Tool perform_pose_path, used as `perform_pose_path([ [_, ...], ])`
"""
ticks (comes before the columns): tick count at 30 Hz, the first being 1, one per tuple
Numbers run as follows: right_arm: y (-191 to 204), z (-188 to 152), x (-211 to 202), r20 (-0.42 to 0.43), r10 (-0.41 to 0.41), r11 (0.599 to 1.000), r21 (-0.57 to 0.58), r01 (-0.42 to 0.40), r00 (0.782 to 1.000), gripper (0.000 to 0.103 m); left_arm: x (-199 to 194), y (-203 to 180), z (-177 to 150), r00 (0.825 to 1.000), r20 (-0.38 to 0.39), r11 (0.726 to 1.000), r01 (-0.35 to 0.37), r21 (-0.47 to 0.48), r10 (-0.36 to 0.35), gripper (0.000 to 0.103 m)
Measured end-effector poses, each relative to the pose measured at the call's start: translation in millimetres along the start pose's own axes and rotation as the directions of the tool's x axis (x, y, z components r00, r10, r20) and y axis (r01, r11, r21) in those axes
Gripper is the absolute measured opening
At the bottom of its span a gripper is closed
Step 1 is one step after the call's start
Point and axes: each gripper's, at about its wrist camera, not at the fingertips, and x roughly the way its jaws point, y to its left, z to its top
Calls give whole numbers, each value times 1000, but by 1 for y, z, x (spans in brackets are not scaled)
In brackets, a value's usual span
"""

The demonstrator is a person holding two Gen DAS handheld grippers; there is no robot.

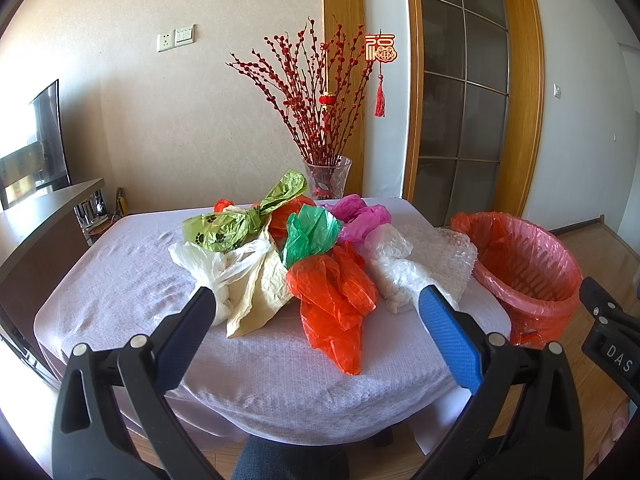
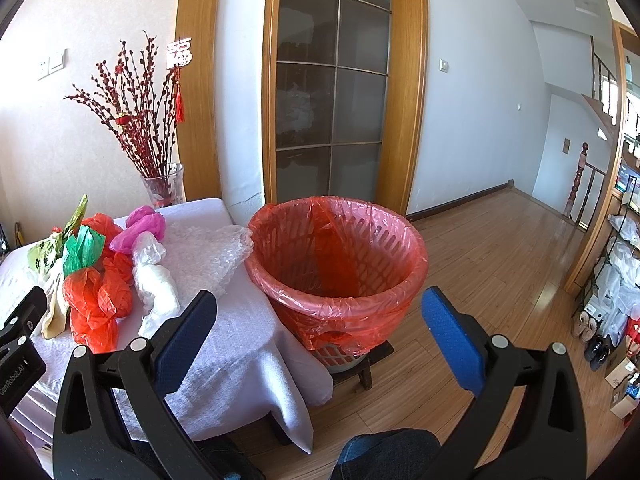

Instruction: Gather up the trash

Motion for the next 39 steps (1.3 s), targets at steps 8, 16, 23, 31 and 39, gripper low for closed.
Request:
perform_pose_path([
  [8,1,0,-1,0,1,1000,1,-1,1000,101,0,0,0,1000,-1,1000,1,2,-1,99],
  [16,0,-1,-1,-1,0,1000,2,0,1000,101,-1,-4,-3,1000,-1,1000,2,2,-2,99],
  [23,0,-1,-1,1,1,1000,2,-1,1000,101,0,-4,-3,1000,-2,1000,1,2,-1,99],
  [31,2,2,-2,2,3,1000,-1,-3,1000,101,-1,-1,-2,1000,0,1000,0,3,0,99],
  [39,3,4,-3,1,3,1000,0,-3,1000,101,-2,-4,-3,1000,0,1000,1,5,-1,99],
])
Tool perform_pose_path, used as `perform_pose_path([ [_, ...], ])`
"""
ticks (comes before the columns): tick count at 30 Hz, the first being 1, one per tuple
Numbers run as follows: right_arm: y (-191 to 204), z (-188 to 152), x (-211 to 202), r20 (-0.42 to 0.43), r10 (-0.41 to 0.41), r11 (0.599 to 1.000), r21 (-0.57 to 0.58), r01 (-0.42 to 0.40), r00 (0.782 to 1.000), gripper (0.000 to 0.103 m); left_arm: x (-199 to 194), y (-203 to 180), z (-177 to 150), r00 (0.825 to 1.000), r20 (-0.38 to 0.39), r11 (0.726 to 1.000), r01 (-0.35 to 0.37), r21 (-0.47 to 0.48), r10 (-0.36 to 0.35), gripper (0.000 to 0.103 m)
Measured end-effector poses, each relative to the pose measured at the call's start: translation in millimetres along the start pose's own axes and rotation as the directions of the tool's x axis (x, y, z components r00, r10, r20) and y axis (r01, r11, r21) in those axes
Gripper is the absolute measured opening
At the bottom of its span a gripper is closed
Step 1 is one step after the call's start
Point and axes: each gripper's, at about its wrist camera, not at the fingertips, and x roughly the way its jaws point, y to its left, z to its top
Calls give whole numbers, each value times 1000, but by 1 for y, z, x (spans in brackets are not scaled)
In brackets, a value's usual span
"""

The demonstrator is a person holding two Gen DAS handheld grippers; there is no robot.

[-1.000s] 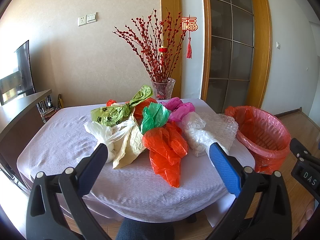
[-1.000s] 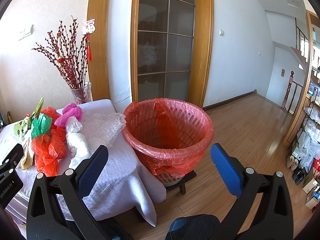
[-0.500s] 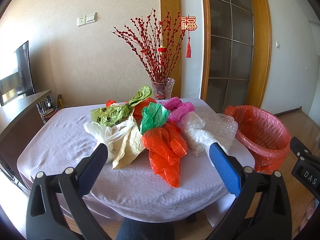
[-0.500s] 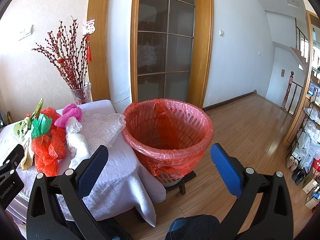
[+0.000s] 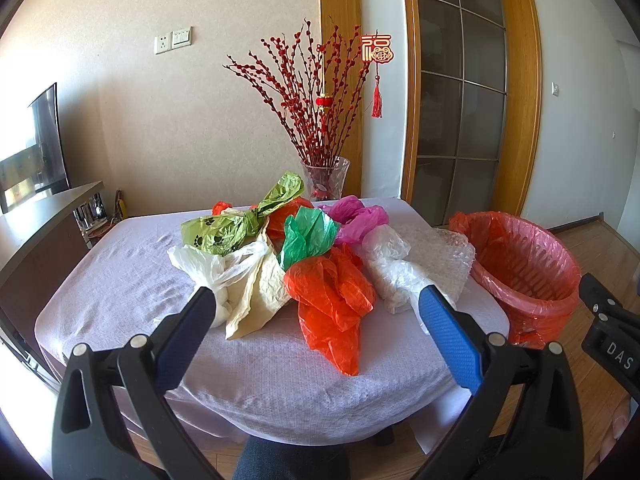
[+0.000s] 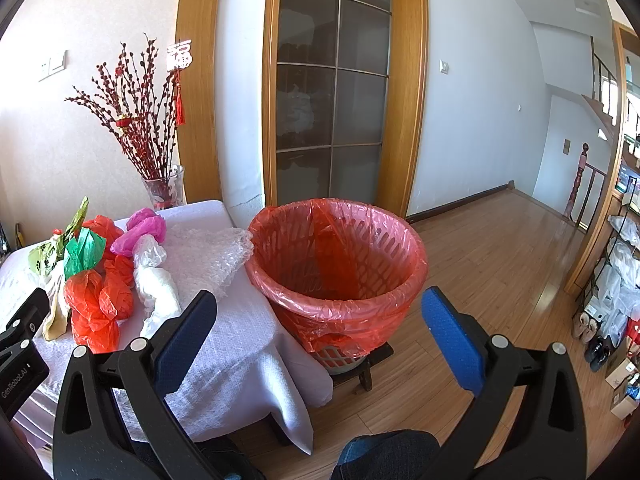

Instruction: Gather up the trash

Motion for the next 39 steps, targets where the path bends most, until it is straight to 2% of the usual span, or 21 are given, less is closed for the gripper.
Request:
perform_pose_path([
  [12,-1,-1,1,-2,4,1000,5,-4,1000,101,0,0,0,1000,-1,1000,-1,1,1,99],
  [17,-1,-4,7,-18,36,999,18,-36,999,101,3,7,-1,1000,-5,1000,-14,-9,14,99],
  [25,20,-3,21,-50,150,988,-13,-151,987,101,17,41,-4,995,-30,993,-97,-65,95,99],
  [28,33,0,32,-85,230,972,-22,-233,969,101,22,63,-6,990,-45,985,-141,-95,137,99],
  [30,40,2,40,-113,278,959,-21,-282,954,99,26,76,-7,986,-53,981,-161,-112,156,99],
  [31,45,3,44,-124,291,955,-25,-296,949,95,28,85,-8,985,-59,978,-169,-125,162,99],
  [37,84,8,66,-126,297,944,-107,-311,946,83,40,125,-14,975,-82,962,-216,-168,205,99],
  [39,95,9,77,-142,322,932,-128,-340,936,76,43,133,-15,973,-80,960,-226,-167,216,99],
])
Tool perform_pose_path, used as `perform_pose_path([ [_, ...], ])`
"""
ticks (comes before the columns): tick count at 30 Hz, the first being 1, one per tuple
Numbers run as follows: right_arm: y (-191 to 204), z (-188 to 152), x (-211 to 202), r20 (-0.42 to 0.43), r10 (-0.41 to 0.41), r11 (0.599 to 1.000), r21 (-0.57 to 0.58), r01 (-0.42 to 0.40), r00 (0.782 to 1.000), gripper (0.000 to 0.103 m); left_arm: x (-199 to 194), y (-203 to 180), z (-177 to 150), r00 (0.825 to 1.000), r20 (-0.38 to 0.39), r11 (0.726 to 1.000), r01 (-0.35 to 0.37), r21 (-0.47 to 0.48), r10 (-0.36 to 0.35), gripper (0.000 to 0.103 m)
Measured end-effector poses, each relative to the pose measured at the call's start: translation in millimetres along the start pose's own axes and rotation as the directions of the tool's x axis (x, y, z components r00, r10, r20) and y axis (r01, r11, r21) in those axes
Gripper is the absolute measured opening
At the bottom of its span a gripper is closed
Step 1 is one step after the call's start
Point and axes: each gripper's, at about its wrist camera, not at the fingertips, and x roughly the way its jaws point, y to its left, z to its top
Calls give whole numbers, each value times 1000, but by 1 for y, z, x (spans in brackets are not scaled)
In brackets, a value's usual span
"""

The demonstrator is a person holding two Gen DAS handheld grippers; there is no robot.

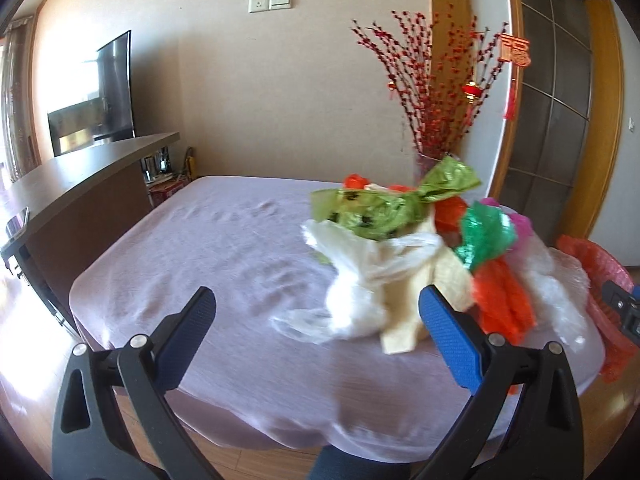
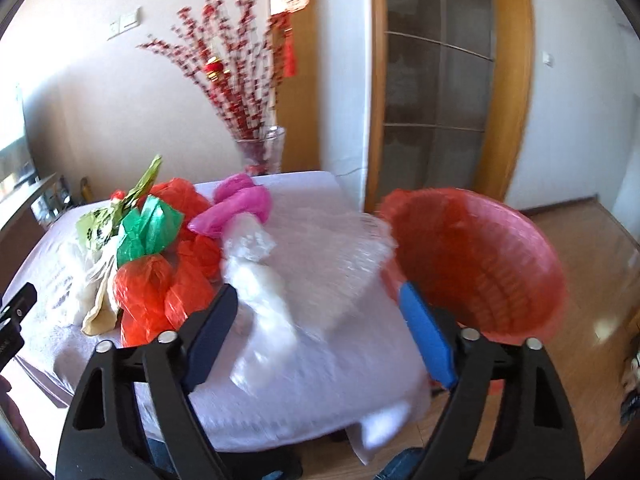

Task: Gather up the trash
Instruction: 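Grasp the clear plastic bag with the right gripper while the left gripper grasps the white plastic bag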

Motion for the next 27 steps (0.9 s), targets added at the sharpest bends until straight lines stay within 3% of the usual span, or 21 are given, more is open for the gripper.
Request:
perform_pose_path([
  [4,9,3,31,-66,69,998,-6,-69,995,63,10,9,1,1000,-7,1000,-10,6,10,99],
  [13,16,0,63,-159,124,992,-8,-127,979,62,35,12,-2,996,-74,999,54,4,-54,95],
  [17,22,-3,72,-195,138,989,-22,-145,971,45,47,4,-3,990,-106,996,92,13,-90,88],
  [21,21,-7,72,-205,168,985,0,-172,964,36,59,-4,-5,986,-139,994,102,31,-96,81],
  [27,19,-7,64,-196,192,981,18,-192,962,18,66,-6,-10,980,-169,993,112,23,-107,80],
])
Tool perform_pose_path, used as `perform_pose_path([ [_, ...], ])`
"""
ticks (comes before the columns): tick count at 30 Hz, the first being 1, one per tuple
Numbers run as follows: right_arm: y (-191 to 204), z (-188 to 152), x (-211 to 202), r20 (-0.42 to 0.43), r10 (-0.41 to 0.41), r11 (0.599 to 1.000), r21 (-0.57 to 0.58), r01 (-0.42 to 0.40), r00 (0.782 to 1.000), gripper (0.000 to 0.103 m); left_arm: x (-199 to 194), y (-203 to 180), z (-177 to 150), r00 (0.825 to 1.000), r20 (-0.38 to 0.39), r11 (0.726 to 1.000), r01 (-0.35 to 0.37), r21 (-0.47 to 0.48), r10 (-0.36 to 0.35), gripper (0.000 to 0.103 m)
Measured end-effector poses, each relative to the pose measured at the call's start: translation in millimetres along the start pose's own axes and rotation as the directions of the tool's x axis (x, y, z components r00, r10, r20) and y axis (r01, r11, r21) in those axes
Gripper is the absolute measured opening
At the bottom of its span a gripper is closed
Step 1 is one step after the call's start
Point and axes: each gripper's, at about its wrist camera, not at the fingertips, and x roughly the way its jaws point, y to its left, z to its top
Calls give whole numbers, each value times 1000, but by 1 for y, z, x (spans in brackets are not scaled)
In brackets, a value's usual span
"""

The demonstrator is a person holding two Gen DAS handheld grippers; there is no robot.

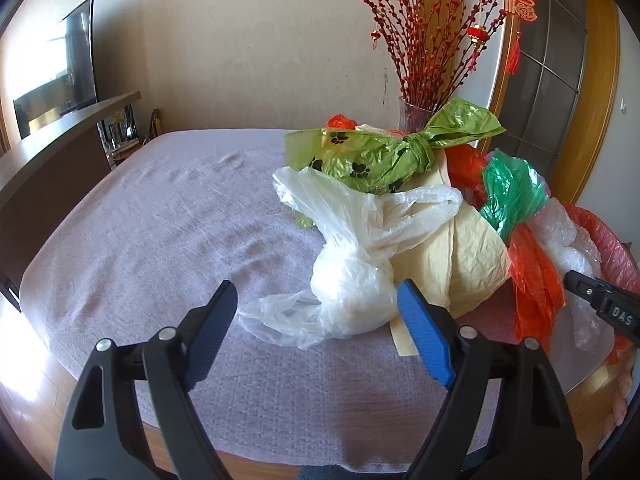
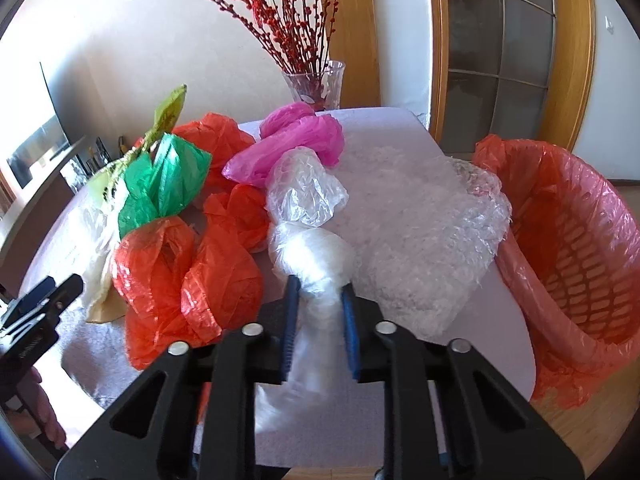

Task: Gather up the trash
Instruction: 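Grasp the clear plastic bag with the right gripper while the left gripper grasps the white plastic bag, then carry both bags over the red basket and open both grippers to drop them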

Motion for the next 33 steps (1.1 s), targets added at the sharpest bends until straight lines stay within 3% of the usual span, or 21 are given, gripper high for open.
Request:
perform_pose_path([
  [8,-8,-1,-22,43,19,999,47,-21,999,13,-1,-2,1,1000,2,1000,7,8,-7,80],
  [16,-8,-4,-30,54,39,998,51,-41,998,13,12,-5,1,999,-42,1000,13,6,-13,68],
  [19,-8,-4,-31,56,41,998,48,-44,998,13,16,-7,2,998,-57,1000,18,12,-17,60],
  [24,-8,-6,-31,57,43,998,47,-45,997,13,20,-7,-1,995,-80,999,53,8,-52,36],
  [27,-6,-7,-33,60,41,998,47,-44,997,13,18,-7,-1,996,-71,998,62,16,-61,28],
  [33,-3,-6,-46,87,42,998,40,-46,995,13,1,-2,3,996,-26,996,87,1,-87,24],
])
